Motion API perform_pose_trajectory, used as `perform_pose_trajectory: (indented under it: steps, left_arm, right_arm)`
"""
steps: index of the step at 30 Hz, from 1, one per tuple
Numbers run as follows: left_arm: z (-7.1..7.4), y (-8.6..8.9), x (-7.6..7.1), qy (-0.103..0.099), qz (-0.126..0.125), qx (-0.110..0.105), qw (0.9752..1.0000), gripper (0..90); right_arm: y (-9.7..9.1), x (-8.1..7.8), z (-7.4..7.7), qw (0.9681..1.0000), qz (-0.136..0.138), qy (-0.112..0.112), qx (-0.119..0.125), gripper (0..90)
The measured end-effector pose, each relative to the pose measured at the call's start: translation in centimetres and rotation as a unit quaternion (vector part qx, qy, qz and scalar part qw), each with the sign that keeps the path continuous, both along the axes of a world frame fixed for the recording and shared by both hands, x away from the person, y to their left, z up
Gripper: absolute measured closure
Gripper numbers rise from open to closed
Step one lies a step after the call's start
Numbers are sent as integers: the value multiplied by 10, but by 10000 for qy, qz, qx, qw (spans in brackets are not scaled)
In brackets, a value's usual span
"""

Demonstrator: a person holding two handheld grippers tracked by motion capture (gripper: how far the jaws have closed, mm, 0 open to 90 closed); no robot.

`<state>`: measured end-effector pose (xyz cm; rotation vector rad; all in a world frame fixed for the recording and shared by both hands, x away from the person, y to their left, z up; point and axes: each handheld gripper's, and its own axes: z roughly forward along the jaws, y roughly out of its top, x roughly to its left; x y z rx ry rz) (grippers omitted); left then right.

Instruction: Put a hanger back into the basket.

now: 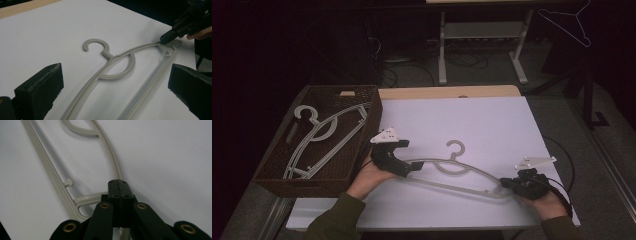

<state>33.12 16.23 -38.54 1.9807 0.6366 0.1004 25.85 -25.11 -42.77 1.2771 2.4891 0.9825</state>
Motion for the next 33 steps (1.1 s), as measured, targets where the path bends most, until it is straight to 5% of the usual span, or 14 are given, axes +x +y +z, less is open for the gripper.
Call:
perform_pose_trajectory:
  steps: [10, 26, 33]
  left_arm:
    - [-4, -1, 2, 52, -6, 69, 10000, 0]
    - [-10, -1, 4, 137, 7, 111, 9998, 0]
    - [-10, 0, 5, 177, 3, 90, 9998, 0]
  right_arm:
    - [-5, 13, -2, 9996, -70, -112, -244, 897]
    - [-23, 83, -4, 9969, -504, -387, -461, 898]
    - [-27, 101, -6, 9964, -612, -454, -381, 897]
